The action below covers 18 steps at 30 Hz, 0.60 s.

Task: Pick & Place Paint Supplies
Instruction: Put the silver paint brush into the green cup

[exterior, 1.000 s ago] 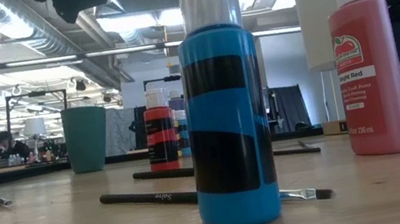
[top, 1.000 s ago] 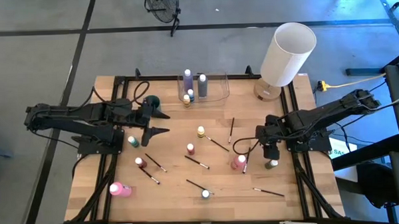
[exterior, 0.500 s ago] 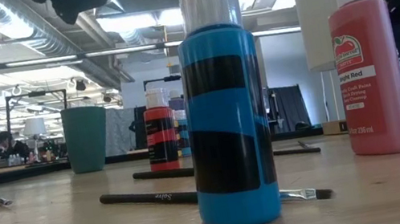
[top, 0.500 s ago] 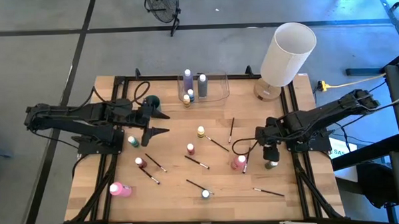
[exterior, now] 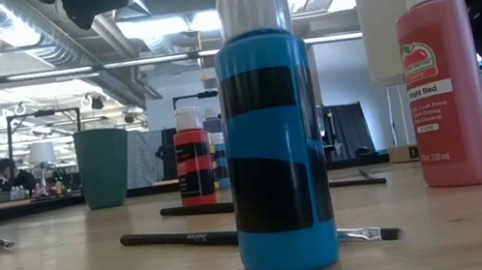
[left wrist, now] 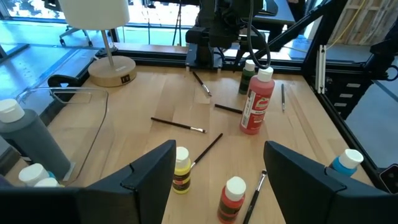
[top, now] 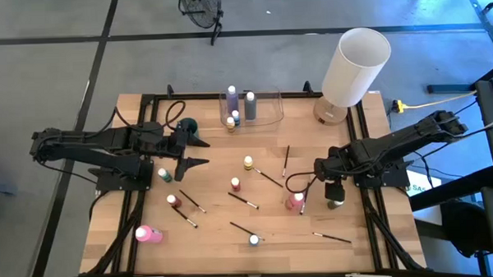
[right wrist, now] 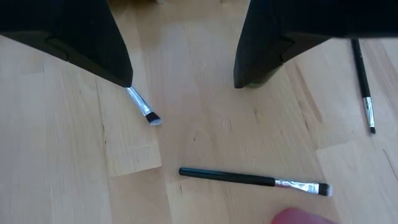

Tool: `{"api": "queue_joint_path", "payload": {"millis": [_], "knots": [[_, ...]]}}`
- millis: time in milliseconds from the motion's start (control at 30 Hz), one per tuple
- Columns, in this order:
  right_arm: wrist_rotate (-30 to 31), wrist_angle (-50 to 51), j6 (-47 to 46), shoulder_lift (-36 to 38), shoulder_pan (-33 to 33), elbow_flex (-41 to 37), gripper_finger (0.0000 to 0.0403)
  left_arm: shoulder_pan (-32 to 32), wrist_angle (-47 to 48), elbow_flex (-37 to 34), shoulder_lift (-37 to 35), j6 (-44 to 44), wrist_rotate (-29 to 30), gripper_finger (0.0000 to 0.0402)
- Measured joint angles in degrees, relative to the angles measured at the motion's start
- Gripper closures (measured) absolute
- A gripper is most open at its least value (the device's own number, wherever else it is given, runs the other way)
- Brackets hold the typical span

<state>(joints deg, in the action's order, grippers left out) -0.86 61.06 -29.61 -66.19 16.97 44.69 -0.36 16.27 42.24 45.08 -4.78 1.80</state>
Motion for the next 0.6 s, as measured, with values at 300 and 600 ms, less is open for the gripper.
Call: {"api": "queue_joint_path", "payload": {"millis": [300,600], "knots": [[-0.85,1.60,-4.98,0.00,0.00,0.00,0.0119,0.00,-0.14,0.00,0.00,1.55,-0.09,0.0162],[2.14,1.31,-3.63,-1.34,0.00,0.00,0.0119,0.00,-0.19,0.00,0.01,2.99,-0.19,0.0162]]}}
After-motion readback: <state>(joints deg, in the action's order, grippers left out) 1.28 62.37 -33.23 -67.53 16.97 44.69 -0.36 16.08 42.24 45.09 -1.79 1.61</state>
